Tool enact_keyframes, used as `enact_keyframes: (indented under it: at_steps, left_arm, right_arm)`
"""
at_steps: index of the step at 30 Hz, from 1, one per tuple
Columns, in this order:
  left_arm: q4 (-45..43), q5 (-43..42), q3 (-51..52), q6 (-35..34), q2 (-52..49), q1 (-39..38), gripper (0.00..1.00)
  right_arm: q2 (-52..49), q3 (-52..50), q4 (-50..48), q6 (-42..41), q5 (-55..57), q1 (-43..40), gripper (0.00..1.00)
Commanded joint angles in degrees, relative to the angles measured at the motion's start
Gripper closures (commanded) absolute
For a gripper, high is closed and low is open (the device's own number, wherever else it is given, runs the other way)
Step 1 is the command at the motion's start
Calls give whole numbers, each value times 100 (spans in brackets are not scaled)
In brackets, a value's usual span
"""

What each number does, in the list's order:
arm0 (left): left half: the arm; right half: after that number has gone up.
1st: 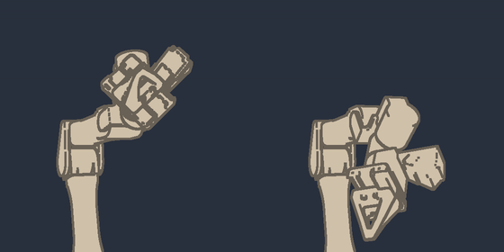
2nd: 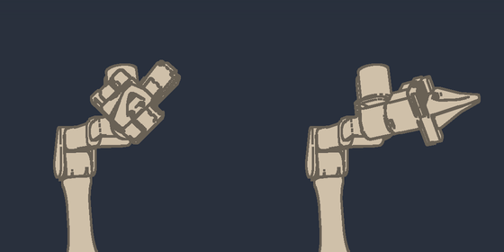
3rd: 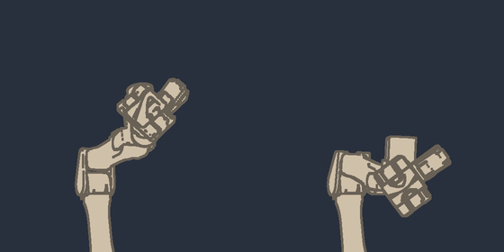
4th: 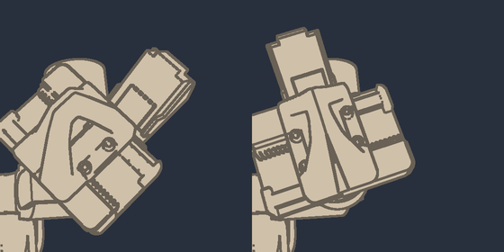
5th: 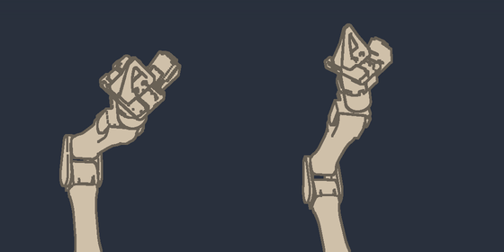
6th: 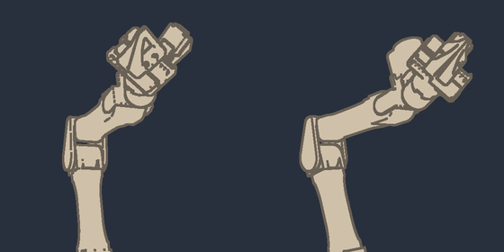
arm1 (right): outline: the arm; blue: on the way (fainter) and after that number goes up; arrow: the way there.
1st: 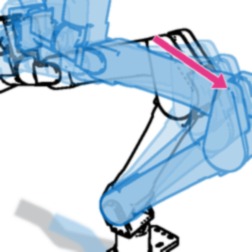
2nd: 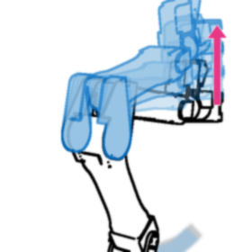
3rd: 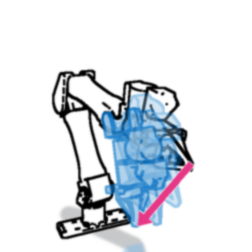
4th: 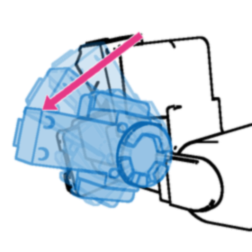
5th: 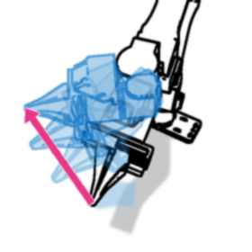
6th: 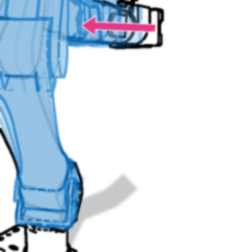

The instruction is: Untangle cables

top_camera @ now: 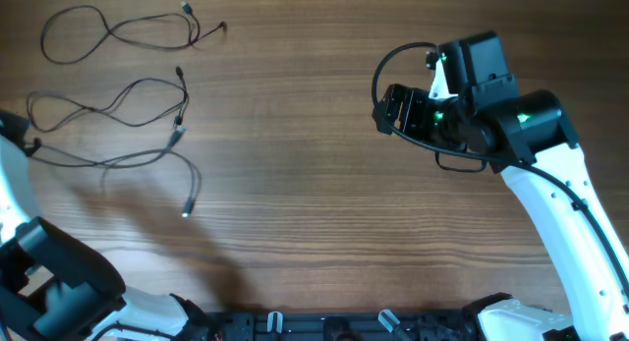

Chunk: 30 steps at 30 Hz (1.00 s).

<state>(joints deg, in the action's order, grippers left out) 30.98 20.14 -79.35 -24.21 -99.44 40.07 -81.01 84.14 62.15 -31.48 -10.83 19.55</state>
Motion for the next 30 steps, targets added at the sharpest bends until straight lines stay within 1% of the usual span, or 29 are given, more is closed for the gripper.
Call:
enact_keyframes:
  at_steps: [1, 4, 7, 10, 11, 12, 13, 14, 15, 16, 21, 25, 26, 27, 28, 29, 30]
  left_arm:
    - [-142, 413, -17, 337, -160, 321, 96]
    - [-323, 369, -17, 710, -267, 490, 96]
    - [-494, 348, -17, 1298, -415, 564, 96]
    - [-597, 271, -17, 1373, -555, 579, 96]
    - [-625, 190, -17, 1373, -595, 579, 93]
    - [-660, 129, -17, 1373, -625, 579, 86]
    - [-682, 87, -17, 1364, -640, 579, 57]
    - [-691, 66, -17, 1349, -647, 579, 40]
    - [-732, 66, -17, 1346, -647, 579, 16]
    - [-774, 66, -17, 1349, -647, 579, 0]
    - [-868, -72, -17, 1351, -645, 577, 0]
    - [-949, -715, -17, 1346, -566, 505, 0]
    - [-1008, -997, -17, 1346, -498, 457, 0]
    - [-1137, -1591, -17, 1279, -348, 328, 5]
    - [-1161, -1825, -17, 1178, -289, 271, 10]
    - [-1167, -2214, -17, 914, -203, 175, 13]
    - [-1128, -2564, -17, 686, -155, 87, 25]
  right_arm:
    - [-133, 59, -13, -15, 103, -13, 0]
    - [-216, 59, -20, -20, 101, -13, 0]
    - [-330, 59, -22, -57, 101, -13, 0]
    - [-463, 61, -39, -179, 98, -13, 0]
    - [-483, 59, -48, -195, 87, -13, 0]
    - [-514, 59, -55, -214, 72, -13, 0]
    - [-538, 59, -57, -212, 57, -13, 0]
    - [-544, 59, -57, -212, 52, -13, 0]
    - [-566, 61, -57, -214, 52, -13, 0]
    - [-568, 59, -57, -214, 52, -13, 0]
    - [-579, 59, -57, -214, 52, -13, 0]
    - [-577, 59, -55, -216, 26, -13, 0]
    - [-577, 59, -52, -216, 2, -13, 0]
    - [-579, 59, -50, -212, -52, -13, 0]
    - [-577, 59, -50, -212, -81, -13, 0]
    - [-579, 59, -55, -214, -103, -13, 0]
    - [-579, 59, -57, -216, -105, -13, 0]
